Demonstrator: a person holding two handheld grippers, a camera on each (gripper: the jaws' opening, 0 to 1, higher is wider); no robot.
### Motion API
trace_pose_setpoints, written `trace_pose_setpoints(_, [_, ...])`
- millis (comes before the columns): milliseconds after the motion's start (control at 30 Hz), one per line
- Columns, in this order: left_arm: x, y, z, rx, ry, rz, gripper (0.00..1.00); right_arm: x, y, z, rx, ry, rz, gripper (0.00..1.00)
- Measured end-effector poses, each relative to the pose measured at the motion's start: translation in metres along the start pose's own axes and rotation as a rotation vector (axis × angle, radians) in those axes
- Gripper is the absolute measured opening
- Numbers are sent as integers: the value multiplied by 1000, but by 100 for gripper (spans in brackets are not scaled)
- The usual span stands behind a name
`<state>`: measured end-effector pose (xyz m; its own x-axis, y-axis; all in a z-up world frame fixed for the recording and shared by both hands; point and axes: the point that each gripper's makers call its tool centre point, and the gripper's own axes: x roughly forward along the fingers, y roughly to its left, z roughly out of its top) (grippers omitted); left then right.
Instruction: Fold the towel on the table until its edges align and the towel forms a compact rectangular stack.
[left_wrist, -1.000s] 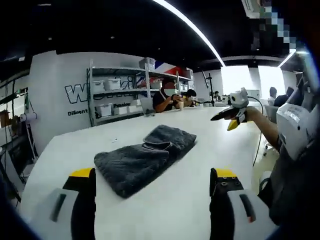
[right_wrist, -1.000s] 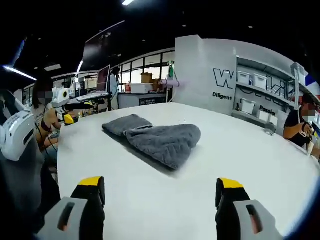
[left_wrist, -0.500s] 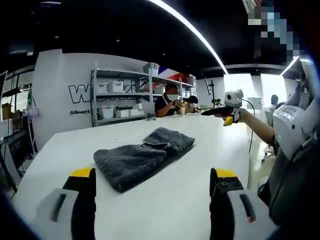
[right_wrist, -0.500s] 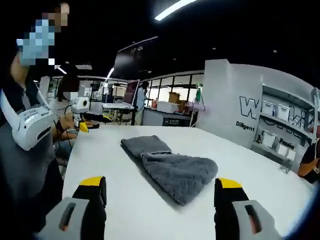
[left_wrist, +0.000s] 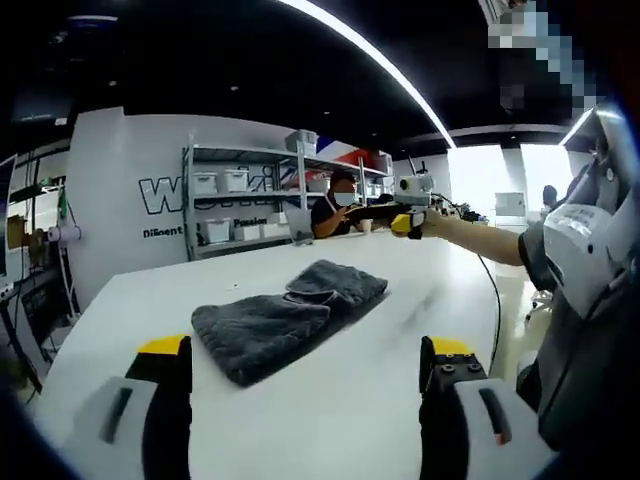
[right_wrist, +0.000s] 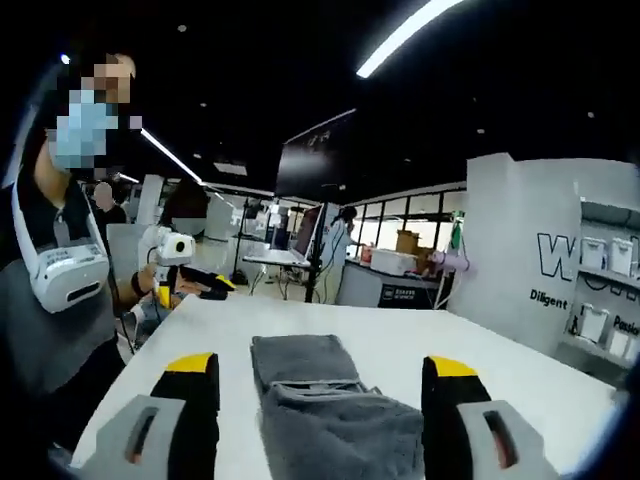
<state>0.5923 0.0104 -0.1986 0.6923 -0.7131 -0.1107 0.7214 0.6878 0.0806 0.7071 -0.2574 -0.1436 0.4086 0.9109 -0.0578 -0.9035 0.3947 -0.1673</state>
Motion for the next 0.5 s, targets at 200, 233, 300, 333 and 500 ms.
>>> trace_pose_setpoints(200, [-8,2,1,-2,-9,11,99,25,-27,-42,54,-23,18,64])
trace_pose_setpoints(233, [-9,3,1,-4,-11,13,99,29,-30,-52,74,-22,17,63])
trace_pose_setpoints(300, [-11,5,1,-8,-16,18,99,34,-35,-68,107,-15,9,61])
trace_pose_setpoints(333, [-11,5,0,-9,-14,19,99,36,-37,-75,114,-5,4,59])
trace_pose_setpoints(500, [-11,6,-3,-13,-13,19,99,38,-46,-106,142,40,4,53])
